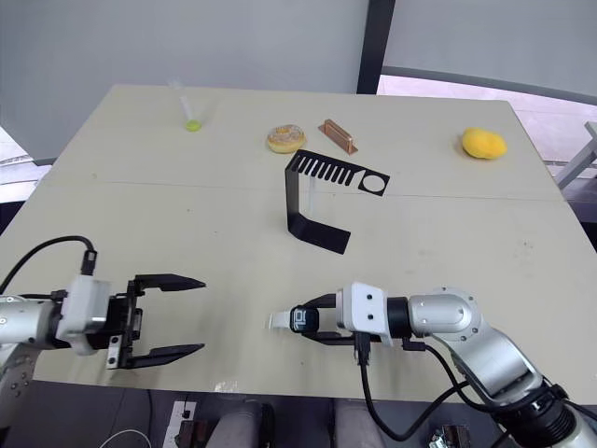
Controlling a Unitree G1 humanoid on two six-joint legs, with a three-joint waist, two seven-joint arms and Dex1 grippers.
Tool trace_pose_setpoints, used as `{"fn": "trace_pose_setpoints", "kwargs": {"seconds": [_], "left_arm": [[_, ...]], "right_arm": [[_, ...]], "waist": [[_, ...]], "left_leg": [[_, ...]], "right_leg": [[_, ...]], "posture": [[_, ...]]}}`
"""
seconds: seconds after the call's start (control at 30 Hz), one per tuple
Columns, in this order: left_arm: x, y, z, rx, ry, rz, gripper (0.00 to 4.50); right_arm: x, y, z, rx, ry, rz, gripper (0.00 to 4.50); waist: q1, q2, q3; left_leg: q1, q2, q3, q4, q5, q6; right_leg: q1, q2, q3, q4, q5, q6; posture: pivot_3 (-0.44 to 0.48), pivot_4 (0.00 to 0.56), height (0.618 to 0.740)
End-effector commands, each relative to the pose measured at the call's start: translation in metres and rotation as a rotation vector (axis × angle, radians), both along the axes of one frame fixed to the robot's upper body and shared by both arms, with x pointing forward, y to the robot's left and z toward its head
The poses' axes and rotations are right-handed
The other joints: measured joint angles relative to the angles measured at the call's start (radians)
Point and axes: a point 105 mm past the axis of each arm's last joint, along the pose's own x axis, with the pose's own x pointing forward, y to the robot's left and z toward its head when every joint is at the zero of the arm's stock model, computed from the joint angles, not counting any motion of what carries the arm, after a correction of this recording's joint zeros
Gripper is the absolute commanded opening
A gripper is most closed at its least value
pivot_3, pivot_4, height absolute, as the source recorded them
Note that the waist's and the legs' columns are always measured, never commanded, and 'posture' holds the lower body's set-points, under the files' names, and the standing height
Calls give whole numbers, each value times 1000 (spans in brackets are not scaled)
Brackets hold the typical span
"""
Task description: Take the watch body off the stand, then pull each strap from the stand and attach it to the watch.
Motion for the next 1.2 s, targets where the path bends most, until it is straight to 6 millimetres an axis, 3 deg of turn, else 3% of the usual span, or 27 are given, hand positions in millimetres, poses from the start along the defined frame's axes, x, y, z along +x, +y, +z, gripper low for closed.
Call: {"fn": "trace_pose_setpoints", "kwargs": {"seconds": [0.03,0.17,0.27,0.4,0.5,0.63,0.9,1.0,1.1,1.2], "left_arm": [[-8,1,9,4,26,-32,4500],[-8,1,10,-8,46,-17,4500],[-5,1,13,-29,42,-2,4500],[-2,1,14,-23,36,3,4500],[-2,1,14,-12,35,5,4500],[-4,5,13,7,33,18,4500],[-3,8,13,21,28,32,4500],[-3,8,13,27,22,37,4500],[-3,15,13,35,16,71,4500],[-4,31,9,51,13,142,4500]], "right_arm": [[4,-13,4,-42,-137,45,1496],[7,-5,7,-16,-126,66,1496],[16,13,8,30,-28,45,1496],[32,40,-7,-10,61,42,1496],[40,50,-20,-60,92,35,1496],[50,48,-35,-139,138,15,1496],[59,42,-37,-177,120,7,1496],[62,35,-27,-151,110,9,2967],[59,13,-6,-93,72,11,4465],[58,-25,8,-47,53,-74,4465]], "waist": [[-1,0,0],[-9,0,0],[-17,0,0],[-25,0,0],[-25,1,0],[-25,1,0],[-27,1,0],[-27,1,0],[-25,1,1],[-20,1,1]], "left_leg": [[0,0,0,0,0,0],[1,1,0,0,0,0],[2,1,0,0,0,0],[2,2,0,0,0,-1],[1,2,0,0,0,-2],[0,1,1,0,0,-2],[1,1,0,0,0,-2],[1,1,0,0,0,-2],[0,1,0,0,-1,-2],[0,1,0,0,-1,-1]], "right_leg": [[0,0,0,0,0,0],[0,1,0,1,0,0],[0,1,0,3,-1,-1],[-1,1,0,4,-1,-2],[-2,1,0,4,-1,-2],[-2,0,0,3,-1,-2],[-2,0,0,3,-1,-2],[-2,0,0,3,-1,-2],[-2,0,0,3,-1,-2],[-2,0,-1,2,-1,-2]], "posture": [[0,150,740],[0,150,740],[0,150,740],[0,150,740],[0,150,740],[0,150,740],[0,150,740],[0,150,740],[0,150,740],[0,150,740]]}}
